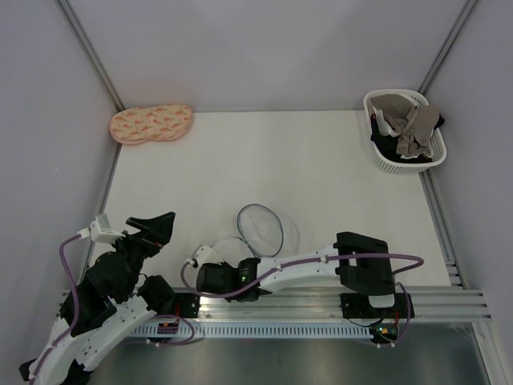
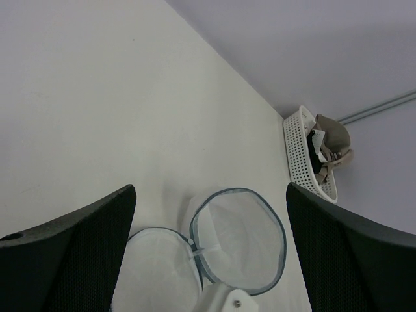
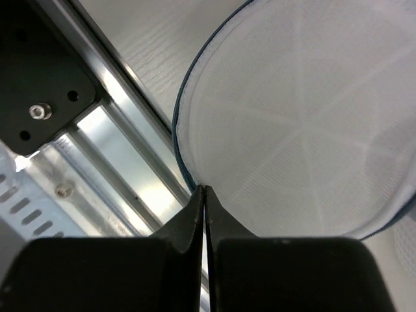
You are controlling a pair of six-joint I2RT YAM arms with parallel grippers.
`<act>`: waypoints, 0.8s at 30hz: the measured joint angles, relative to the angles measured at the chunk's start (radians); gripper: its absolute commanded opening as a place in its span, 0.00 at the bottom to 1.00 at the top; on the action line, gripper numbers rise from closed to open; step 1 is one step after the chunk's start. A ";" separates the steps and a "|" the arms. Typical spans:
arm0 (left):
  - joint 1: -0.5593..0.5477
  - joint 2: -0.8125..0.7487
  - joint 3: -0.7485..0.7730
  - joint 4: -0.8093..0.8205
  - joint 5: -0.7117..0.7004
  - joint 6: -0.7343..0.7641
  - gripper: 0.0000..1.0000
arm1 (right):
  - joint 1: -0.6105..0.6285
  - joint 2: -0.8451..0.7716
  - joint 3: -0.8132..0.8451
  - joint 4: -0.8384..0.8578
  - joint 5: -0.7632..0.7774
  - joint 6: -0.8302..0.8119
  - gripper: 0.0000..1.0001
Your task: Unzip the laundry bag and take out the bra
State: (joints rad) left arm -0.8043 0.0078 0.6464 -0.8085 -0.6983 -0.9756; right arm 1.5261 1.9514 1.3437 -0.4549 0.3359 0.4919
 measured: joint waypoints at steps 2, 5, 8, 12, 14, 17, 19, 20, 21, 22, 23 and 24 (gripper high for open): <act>0.000 0.000 0.004 -0.003 0.001 0.000 1.00 | -0.011 -0.082 -0.055 0.019 -0.019 0.012 0.01; 0.000 0.000 0.016 -0.005 0.002 0.000 1.00 | -0.058 -0.285 -0.156 0.081 -0.062 0.044 0.00; 0.000 0.000 0.022 -0.005 0.006 0.000 1.00 | -0.142 -0.524 -0.256 0.178 -0.103 0.095 0.00; 0.000 0.000 0.022 -0.005 0.029 -0.002 1.00 | -0.303 -0.809 -0.369 0.302 -0.118 0.204 0.01; 0.000 0.000 0.022 -0.005 0.042 -0.005 1.00 | -0.385 -0.910 -0.425 0.335 -0.117 0.275 0.00; 0.000 0.000 0.022 -0.005 0.058 -0.007 1.00 | -0.491 -0.982 -0.494 0.326 -0.104 0.383 0.00; 0.000 0.000 0.022 -0.005 0.074 -0.008 1.00 | -0.551 -0.988 -0.529 0.301 -0.092 0.455 0.00; 0.000 0.000 0.022 -0.005 0.079 -0.008 1.00 | -0.580 -0.979 -0.554 0.280 -0.092 0.502 0.00; 0.000 0.000 0.022 -0.005 0.081 -0.008 1.00 | -0.592 -0.972 -0.566 0.264 -0.092 0.522 0.00; 0.000 0.000 0.022 -0.005 0.085 -0.008 1.00 | -0.606 -0.961 -0.581 0.248 -0.095 0.551 0.00; 0.000 0.000 0.022 -0.005 0.095 -0.008 1.00 | -0.618 -0.951 -0.594 0.230 -0.095 0.579 0.00; 0.000 0.000 0.022 -0.005 0.099 -0.008 1.00 | -0.624 -0.943 -0.605 0.212 -0.093 0.603 0.00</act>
State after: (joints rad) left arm -0.8043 0.0074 0.6682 -0.8135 -0.5995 -0.9836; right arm 0.9016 1.0080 0.7383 -0.2424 0.2428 1.0950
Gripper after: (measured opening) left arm 0.993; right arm 0.005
